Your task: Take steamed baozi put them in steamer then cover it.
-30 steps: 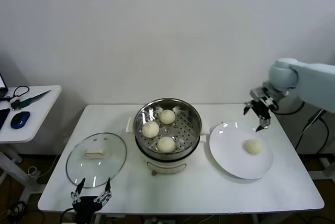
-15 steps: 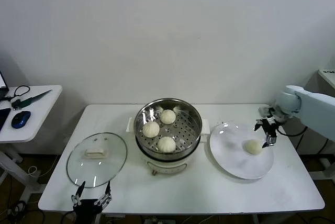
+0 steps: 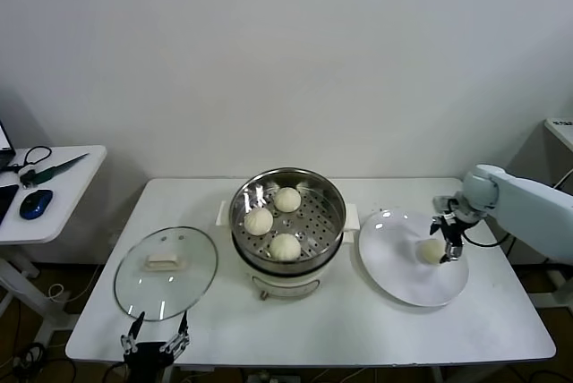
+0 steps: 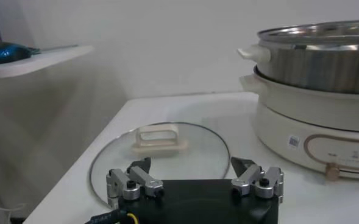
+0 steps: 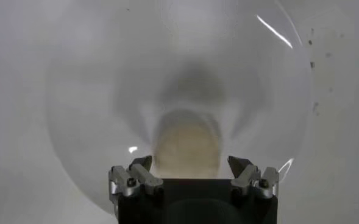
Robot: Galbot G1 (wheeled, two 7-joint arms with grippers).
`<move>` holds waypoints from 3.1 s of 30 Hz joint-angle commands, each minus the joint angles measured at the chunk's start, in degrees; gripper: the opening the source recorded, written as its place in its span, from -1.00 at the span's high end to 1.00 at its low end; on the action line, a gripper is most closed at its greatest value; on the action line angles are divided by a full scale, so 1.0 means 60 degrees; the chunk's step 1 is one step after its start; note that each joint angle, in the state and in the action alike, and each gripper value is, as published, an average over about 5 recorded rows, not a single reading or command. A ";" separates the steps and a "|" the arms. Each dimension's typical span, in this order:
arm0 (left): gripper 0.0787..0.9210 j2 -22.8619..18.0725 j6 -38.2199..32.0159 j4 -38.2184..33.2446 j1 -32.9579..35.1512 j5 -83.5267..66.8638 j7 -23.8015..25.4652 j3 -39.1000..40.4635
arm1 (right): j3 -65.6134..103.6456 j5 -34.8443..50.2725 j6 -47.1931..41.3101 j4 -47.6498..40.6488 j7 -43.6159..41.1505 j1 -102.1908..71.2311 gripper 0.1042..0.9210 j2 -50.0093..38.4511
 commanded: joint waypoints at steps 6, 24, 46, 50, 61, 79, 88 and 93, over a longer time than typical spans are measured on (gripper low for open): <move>-0.77 0.0015 -0.0005 0.0003 0.0000 -0.0011 -0.0006 -0.0003 | 0.0188 -0.0122 -0.0111 -0.0055 -0.0072 -0.0212 -0.44 0.0083; -0.77 0.0002 0.0029 -0.0095 0.0052 -0.0001 -0.0005 0.0078 | -0.4785 0.4444 -0.0556 0.2962 -0.0830 0.7210 -0.34 0.1149; -0.77 0.0171 0.0170 -0.0537 0.0108 -0.0082 0.0037 0.0209 | -0.4567 0.6676 -0.2631 0.5016 0.1322 0.6452 -0.34 0.4261; -0.77 0.0197 0.0159 -0.0516 0.0121 -0.0081 0.0037 0.0195 | -0.4547 0.6209 -0.2735 0.4742 0.1464 0.5898 -0.34 0.4238; -0.77 0.0169 0.0147 -0.0438 0.0113 -0.0036 0.0036 0.0115 | -0.4560 0.5707 -0.3100 0.4488 0.2108 0.5121 -0.34 0.4100; -0.77 0.0146 0.0167 -0.0434 0.0122 -0.0066 0.0028 0.0094 | -0.4242 0.5540 -0.2520 0.4613 0.1638 0.5696 -0.73 0.3424; -0.77 0.0191 0.0443 -0.0665 0.0157 -0.0371 -0.0046 0.0043 | -0.3282 0.5882 -0.2408 0.5246 0.2553 0.6722 -0.76 0.0523; -0.77 0.0229 0.0411 -0.0841 0.0080 -0.0739 -0.0167 0.0021 | -0.0662 0.6094 -0.2552 0.5545 0.5867 0.4755 -0.76 -0.2020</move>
